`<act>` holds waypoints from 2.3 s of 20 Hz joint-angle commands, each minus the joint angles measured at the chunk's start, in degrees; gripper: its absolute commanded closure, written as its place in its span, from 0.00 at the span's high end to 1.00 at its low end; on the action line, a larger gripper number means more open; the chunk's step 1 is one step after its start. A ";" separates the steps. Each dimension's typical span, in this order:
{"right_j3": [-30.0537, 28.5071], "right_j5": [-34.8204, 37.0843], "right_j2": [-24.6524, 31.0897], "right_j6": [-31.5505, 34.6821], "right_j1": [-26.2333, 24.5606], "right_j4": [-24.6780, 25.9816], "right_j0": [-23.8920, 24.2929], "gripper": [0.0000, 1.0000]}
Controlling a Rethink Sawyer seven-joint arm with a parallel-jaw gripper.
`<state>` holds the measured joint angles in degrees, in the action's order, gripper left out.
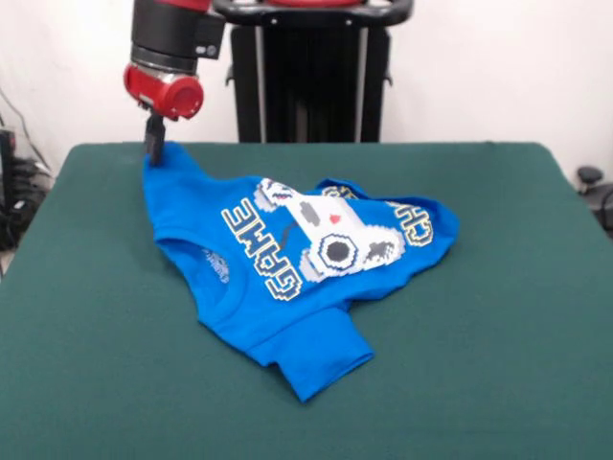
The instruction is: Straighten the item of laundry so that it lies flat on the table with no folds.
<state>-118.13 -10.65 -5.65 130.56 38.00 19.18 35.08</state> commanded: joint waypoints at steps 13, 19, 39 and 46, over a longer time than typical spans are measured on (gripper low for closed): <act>0.41 8.03 8.89 3.94 -1.10 0.81 3.65 1.00; 0.81 8.61 9.11 3.00 -1.06 1.27 4.67 1.00; -5.96 10.29 9.15 13.06 3.65 -10.38 -5.76 1.00; -8.64 10.04 7.14 15.17 5.06 -18.27 -12.88 1.00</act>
<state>-120.38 -6.21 -2.26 130.64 42.85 7.56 27.50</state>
